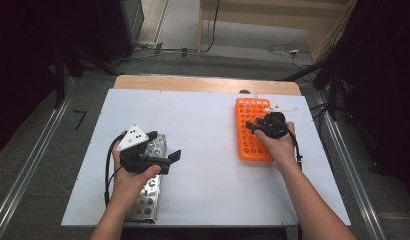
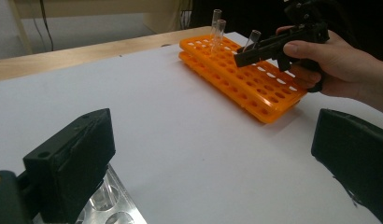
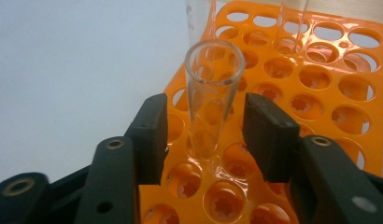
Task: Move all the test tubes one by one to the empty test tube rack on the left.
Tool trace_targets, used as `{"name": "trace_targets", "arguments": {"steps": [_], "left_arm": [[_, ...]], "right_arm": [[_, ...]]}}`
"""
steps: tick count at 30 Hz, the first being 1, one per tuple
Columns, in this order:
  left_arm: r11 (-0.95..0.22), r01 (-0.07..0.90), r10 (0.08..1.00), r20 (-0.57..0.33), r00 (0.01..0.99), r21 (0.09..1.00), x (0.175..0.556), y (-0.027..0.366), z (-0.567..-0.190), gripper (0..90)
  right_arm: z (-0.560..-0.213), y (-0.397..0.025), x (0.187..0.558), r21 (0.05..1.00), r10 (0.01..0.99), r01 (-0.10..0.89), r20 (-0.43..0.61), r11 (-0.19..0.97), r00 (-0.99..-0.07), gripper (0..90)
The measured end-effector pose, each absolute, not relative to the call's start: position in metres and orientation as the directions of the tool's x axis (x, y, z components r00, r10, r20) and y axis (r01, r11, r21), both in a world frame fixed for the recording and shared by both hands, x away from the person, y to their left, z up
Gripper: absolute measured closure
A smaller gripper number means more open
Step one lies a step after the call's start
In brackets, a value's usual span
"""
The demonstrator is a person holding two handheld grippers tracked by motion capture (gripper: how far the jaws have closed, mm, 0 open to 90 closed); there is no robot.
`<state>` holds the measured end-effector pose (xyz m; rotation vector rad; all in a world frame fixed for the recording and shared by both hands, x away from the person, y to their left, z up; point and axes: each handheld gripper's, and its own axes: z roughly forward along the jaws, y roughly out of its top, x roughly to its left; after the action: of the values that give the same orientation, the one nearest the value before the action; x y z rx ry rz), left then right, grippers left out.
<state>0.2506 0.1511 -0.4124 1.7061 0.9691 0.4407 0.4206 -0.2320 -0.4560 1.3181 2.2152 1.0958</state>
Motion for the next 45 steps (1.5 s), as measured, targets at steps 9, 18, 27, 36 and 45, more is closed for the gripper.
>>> {"name": "trace_targets", "arguments": {"steps": [9, 18, 27, 36, 45], "left_arm": [[-0.096, 0.389, 0.779, -0.174, 0.602, 0.916, 0.251, 0.149, -0.413, 0.0], [-0.095, 0.392, 0.780, -0.177, 0.601, 0.915, 0.251, 0.147, -0.413, 0.1], [-0.084, 0.391, 0.765, -0.192, 0.614, 0.916, 0.251, 0.146, -0.412, 0.2], [-0.096, 0.388, 0.756, -0.187, 0.627, 0.917, 0.250, 0.141, -0.412, 1.5], [-0.100, 0.379, 0.743, -0.184, 0.644, 0.920, 0.248, 0.137, -0.410, 1.2]], "right_arm": [[-0.457, -0.228, 0.420, 0.751, 0.857, 0.584, 0.045, 0.310, -0.513, 62.2], [-0.457, -0.228, 0.419, 0.751, 0.851, 0.581, 0.050, 0.313, -0.523, 73.3], [-0.447, -0.234, 0.412, 0.803, 0.846, 0.525, 0.049, 0.282, -0.531, 73.5], [-0.425, -0.240, 0.392, 0.854, 0.821, 0.439, 0.025, 0.279, -0.571, 73.5], [-0.411, -0.245, 0.365, 0.887, 0.778, 0.388, 0.055, 0.250, -0.626, 73.6]]}}
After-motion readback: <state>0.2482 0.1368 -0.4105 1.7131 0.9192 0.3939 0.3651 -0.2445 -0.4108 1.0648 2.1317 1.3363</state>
